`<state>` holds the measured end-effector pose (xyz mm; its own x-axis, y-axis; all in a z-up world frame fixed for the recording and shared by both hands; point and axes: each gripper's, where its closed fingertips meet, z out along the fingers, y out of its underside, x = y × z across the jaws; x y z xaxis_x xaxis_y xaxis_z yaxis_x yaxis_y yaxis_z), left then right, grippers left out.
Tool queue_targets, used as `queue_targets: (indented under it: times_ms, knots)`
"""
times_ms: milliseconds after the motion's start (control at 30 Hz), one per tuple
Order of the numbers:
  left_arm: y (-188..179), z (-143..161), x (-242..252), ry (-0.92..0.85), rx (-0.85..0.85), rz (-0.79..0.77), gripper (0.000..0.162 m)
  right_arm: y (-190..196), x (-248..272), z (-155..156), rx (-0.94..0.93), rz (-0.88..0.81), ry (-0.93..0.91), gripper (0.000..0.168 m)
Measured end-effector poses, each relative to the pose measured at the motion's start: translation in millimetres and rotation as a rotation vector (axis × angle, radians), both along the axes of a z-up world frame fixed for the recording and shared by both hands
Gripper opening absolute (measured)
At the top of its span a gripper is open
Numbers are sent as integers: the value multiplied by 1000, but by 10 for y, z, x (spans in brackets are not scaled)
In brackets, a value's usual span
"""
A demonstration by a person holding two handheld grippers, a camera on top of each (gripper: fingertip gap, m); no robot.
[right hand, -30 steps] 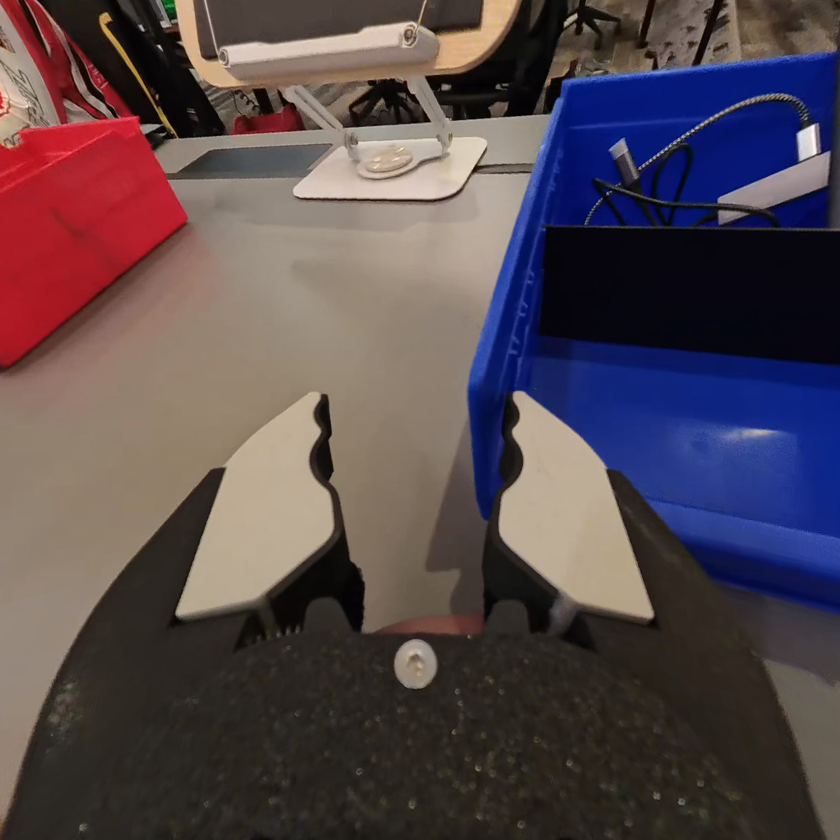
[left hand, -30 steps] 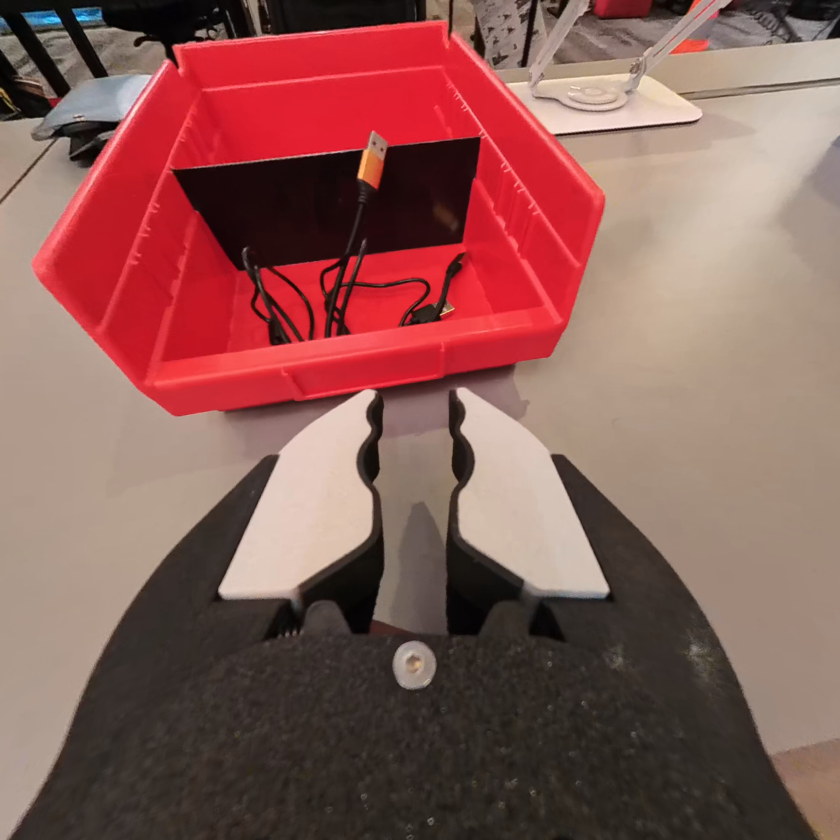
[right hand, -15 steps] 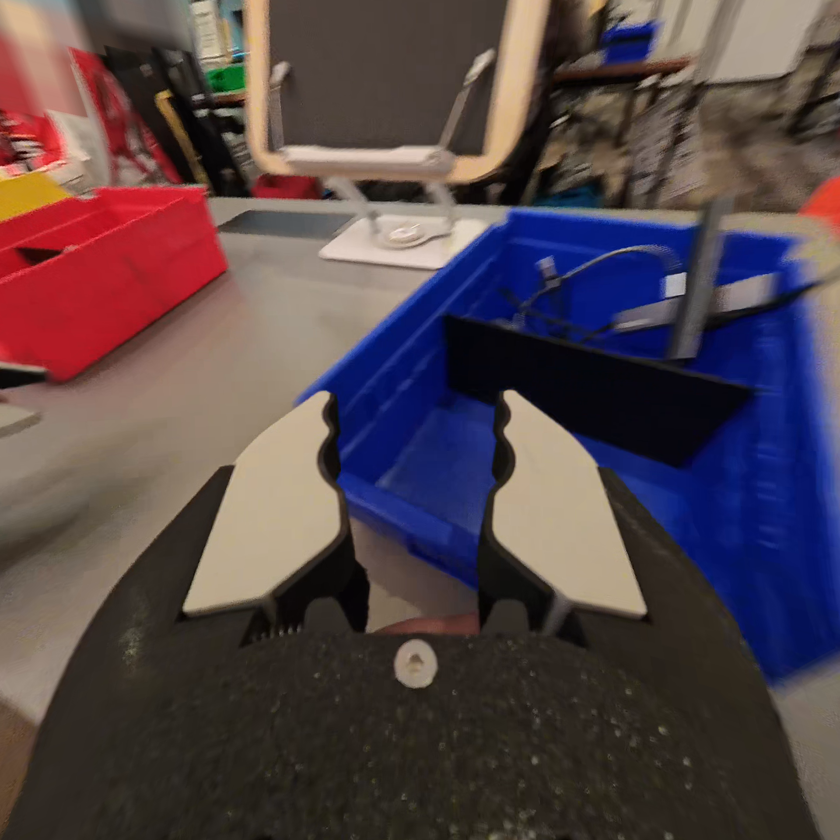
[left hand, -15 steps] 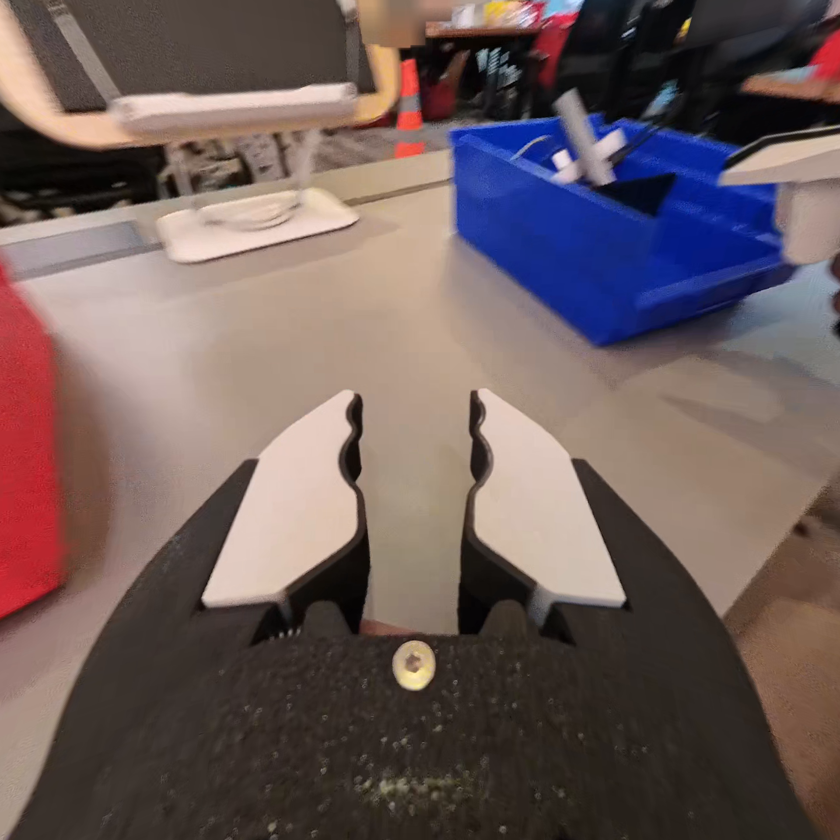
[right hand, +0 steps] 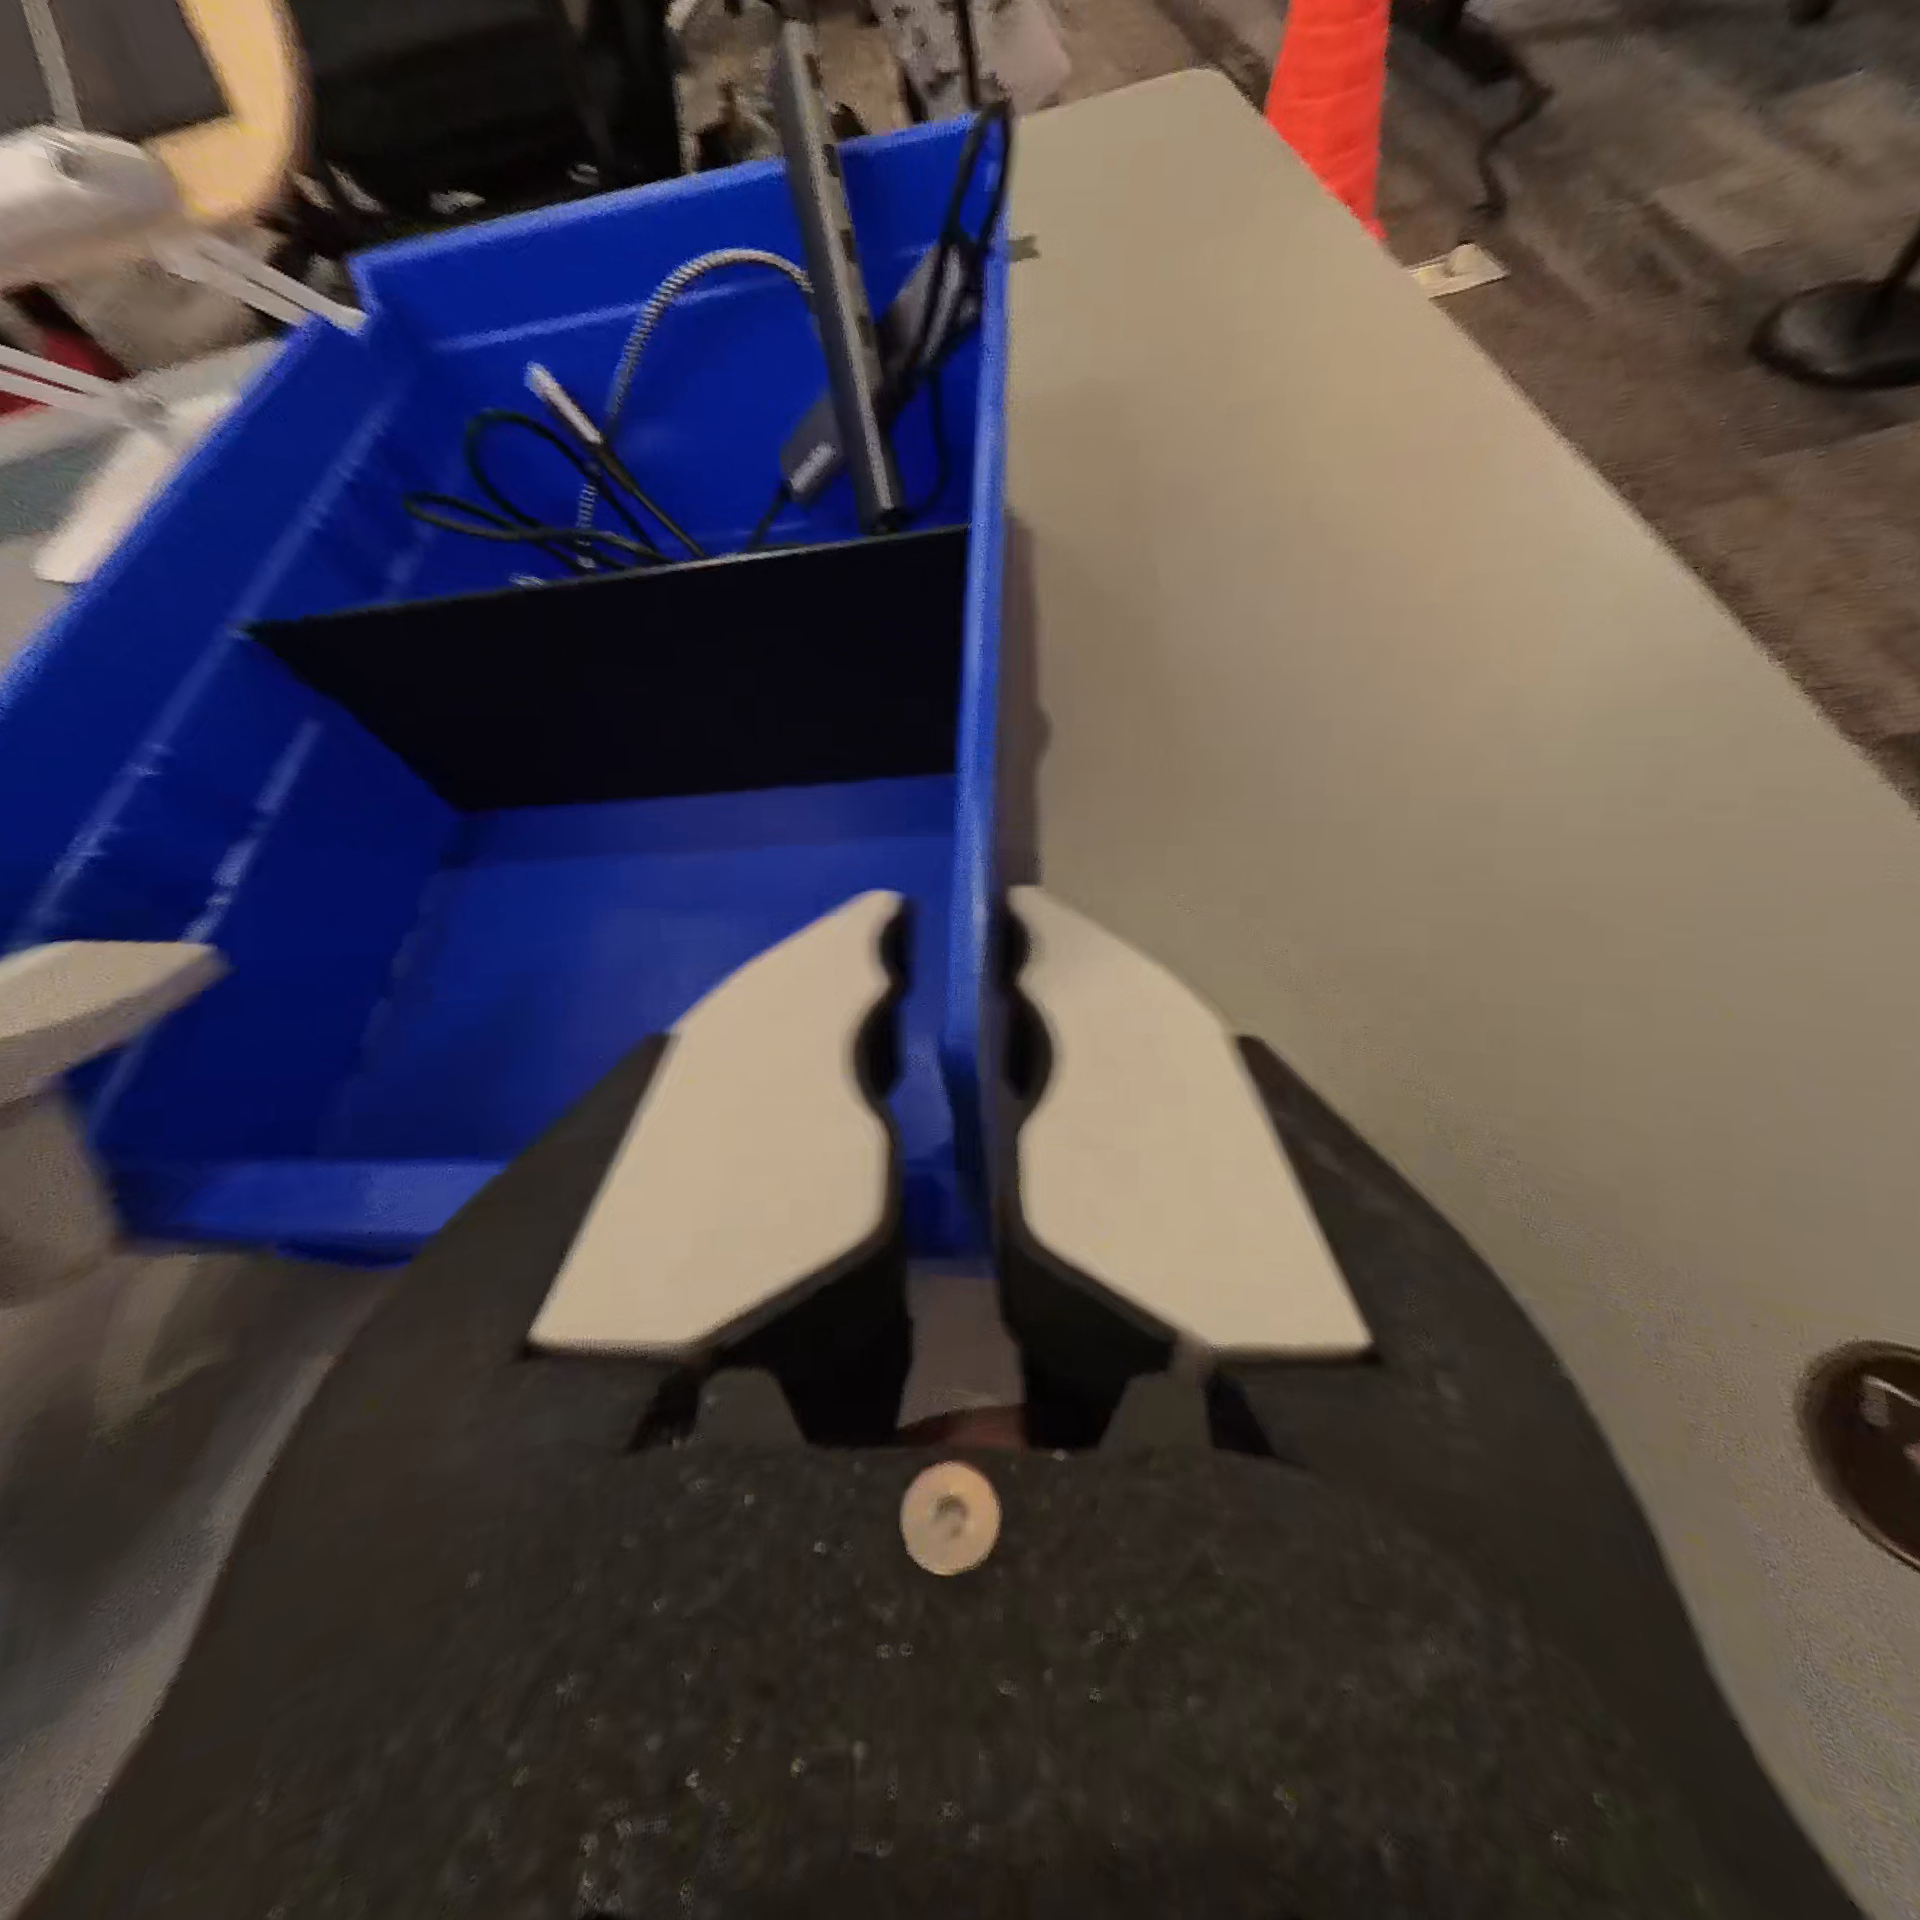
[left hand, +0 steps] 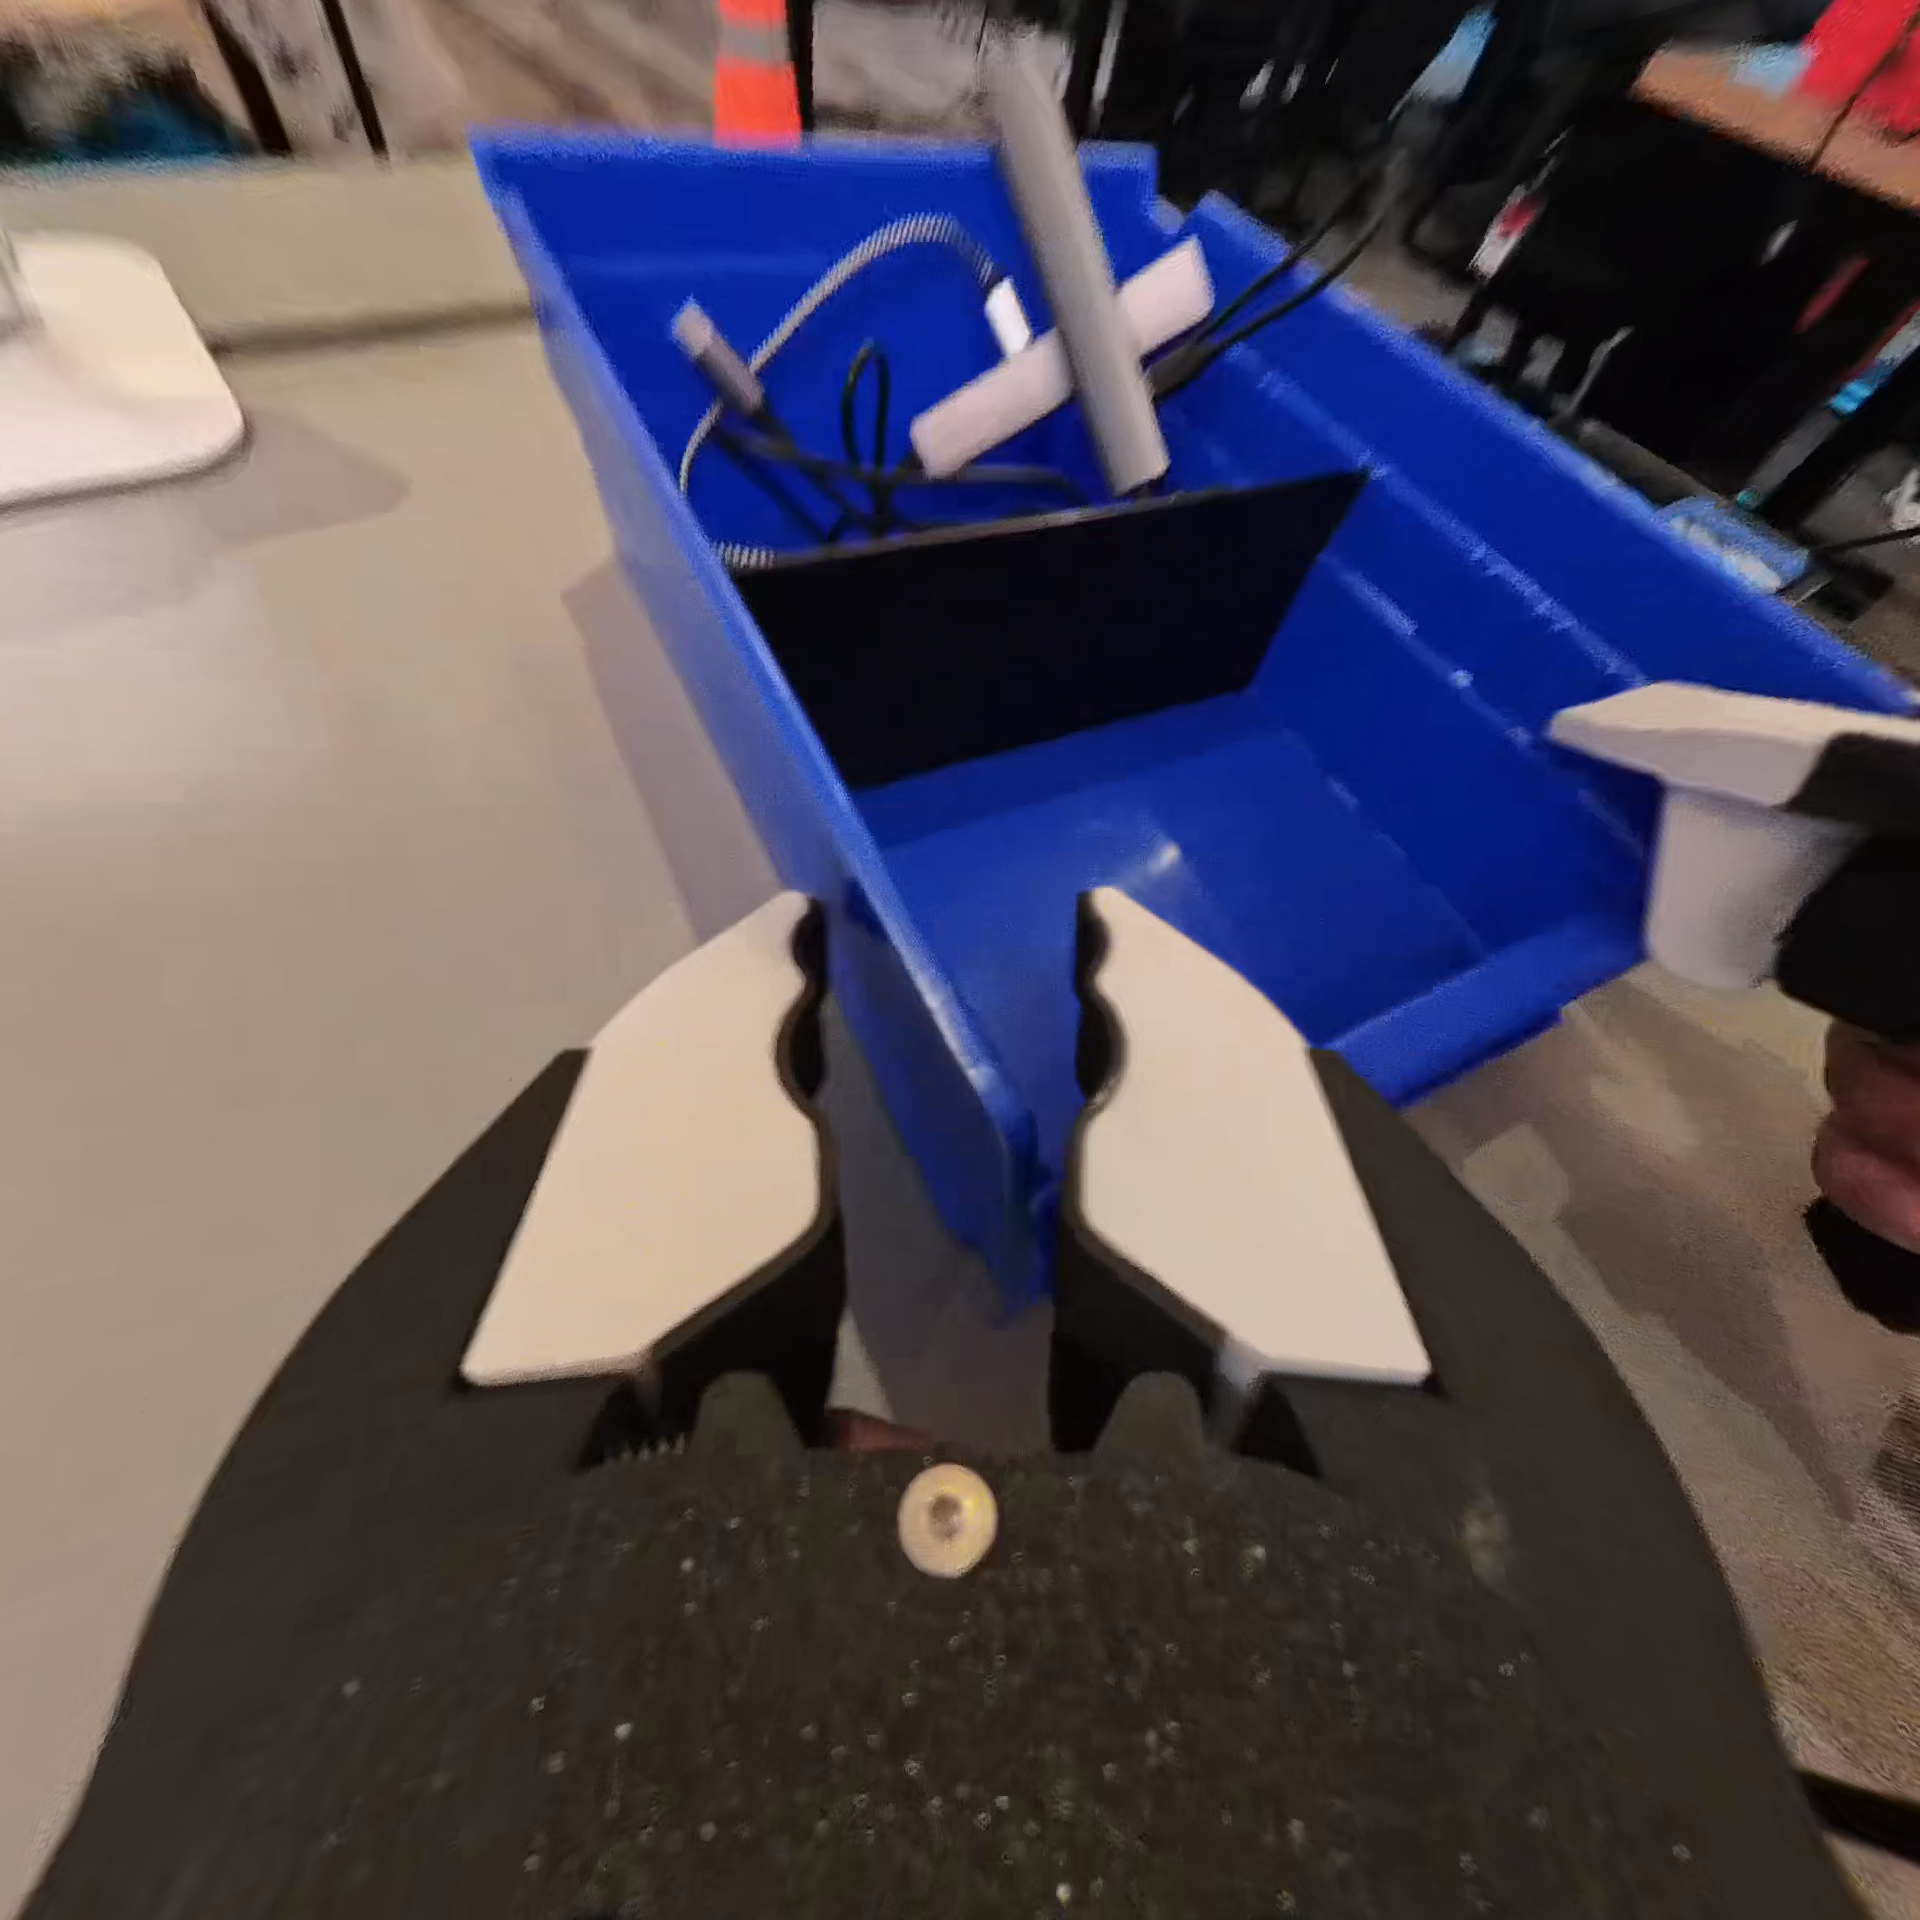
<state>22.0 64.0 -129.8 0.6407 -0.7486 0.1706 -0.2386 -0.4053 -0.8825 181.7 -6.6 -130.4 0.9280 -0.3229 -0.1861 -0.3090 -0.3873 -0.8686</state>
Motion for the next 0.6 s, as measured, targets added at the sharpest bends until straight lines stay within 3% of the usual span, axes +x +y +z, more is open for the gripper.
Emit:
queue_targets:
  times_ms: [67,200,367,600]
  knots:
    - [30,-9,-38,-27,-46,28,36,-10,-12,3,-6,-14,0,6]
    - [131,67,-291,83,51,120,9,-32,-186,23,-55,-19,-63,4]
    - [195,222,-876,64,84,209,5,59,-725,200,-6,15,-85,4]
    - [369,391,-2142,75,115,379,5,483,-1894,327,25,202,-117,4]
